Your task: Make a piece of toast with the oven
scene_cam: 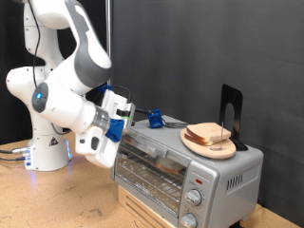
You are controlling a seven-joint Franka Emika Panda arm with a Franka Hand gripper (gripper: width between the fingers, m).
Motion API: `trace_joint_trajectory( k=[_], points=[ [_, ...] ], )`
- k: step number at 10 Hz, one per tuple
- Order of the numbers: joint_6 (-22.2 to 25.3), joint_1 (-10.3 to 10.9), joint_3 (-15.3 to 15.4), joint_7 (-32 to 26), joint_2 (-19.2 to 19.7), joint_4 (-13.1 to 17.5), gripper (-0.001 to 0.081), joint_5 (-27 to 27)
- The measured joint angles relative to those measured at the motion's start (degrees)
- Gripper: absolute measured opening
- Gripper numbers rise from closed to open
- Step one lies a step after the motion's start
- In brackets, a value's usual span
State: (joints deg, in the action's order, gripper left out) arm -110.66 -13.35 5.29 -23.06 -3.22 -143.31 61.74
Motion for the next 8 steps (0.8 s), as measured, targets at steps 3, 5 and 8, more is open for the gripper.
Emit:
trace_joint_trajectory(
  k=[3, 5, 8],
  points=[
    [0.6, -0.4, 0.1, 0.4, -0.2, -1.0, 0.0808, -0.5],
    [3.2, -2.8, -2.4, 0.4, -1.0, -2.0, 0.0808, -3.4],
    [4.7, -6.3, -5.9, -1.5, -3.2, -2.8, 0.0808, -4.2]
  ],
)
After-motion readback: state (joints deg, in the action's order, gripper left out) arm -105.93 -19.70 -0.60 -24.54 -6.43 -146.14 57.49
